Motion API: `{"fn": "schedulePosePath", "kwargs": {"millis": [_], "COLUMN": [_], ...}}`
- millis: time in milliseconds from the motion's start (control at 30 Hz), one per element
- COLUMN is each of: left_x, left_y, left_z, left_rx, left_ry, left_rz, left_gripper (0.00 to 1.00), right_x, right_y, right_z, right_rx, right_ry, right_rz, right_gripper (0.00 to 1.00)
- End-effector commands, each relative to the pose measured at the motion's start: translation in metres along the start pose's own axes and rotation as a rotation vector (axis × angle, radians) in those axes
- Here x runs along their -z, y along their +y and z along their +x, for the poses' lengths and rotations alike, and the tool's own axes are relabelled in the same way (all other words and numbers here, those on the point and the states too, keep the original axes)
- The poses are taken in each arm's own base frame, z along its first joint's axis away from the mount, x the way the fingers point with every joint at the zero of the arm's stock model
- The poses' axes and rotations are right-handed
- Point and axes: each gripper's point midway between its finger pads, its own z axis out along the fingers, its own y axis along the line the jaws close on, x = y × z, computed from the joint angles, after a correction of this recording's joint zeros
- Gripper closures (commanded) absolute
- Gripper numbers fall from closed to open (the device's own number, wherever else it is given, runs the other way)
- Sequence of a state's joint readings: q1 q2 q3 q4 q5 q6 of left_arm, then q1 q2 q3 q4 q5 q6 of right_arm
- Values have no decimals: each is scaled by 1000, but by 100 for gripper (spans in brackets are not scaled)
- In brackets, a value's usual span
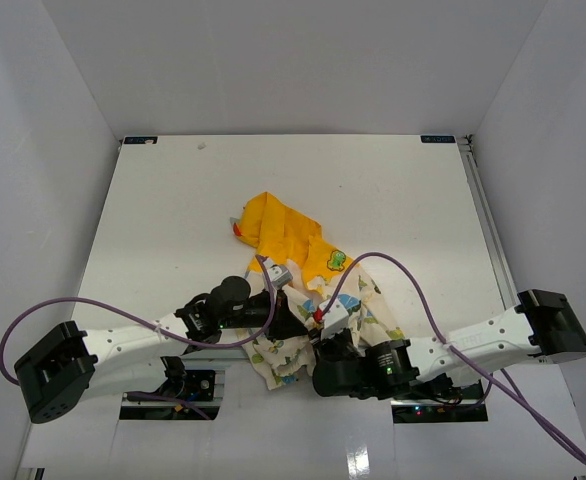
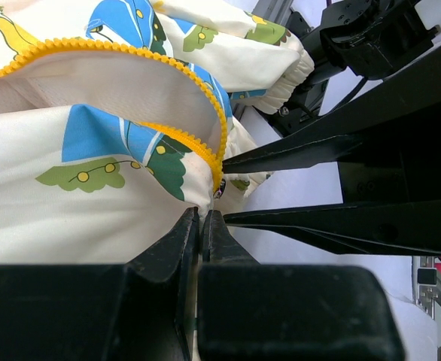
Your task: Zip up the jacket
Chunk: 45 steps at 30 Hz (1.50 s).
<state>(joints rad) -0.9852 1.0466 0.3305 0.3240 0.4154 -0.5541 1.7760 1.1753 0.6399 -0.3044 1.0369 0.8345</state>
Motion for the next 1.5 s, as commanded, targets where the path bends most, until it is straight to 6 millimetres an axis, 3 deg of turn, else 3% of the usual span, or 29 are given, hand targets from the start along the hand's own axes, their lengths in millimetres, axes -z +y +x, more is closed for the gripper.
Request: {"fn": "schedulePosePath", "kwargs": {"millis": [0,400,567,867,1133,1467], "left_x": [0,2,2,1,1,-2], "left_y": [-7,-11,-14,-18,-15,-4], "left_z": [0,0,0,3,7,15], "left_rx": [-10,-15,-16,-20,-21,-13], "left_ry": [5,-3,1,14,29,62], "left_rz": [42,65,79,107,99,54], "left_gripper": [100,100,100,100,100,100], "right_x": [0,-5,-6,-8,-6,-7], "right_y": [1,4,1,-4,-3,-21], "right_z": [-17,-20,-22,-32,-62,-76], "right_rx": [-86,-99,-106,-99,-85,-38], "right_ry": [-62,-74,-93,-140,-203,-172], "right_rz": [40,71,89,130,170,174], "right_gripper": [63,72,92,92,92,92]}}
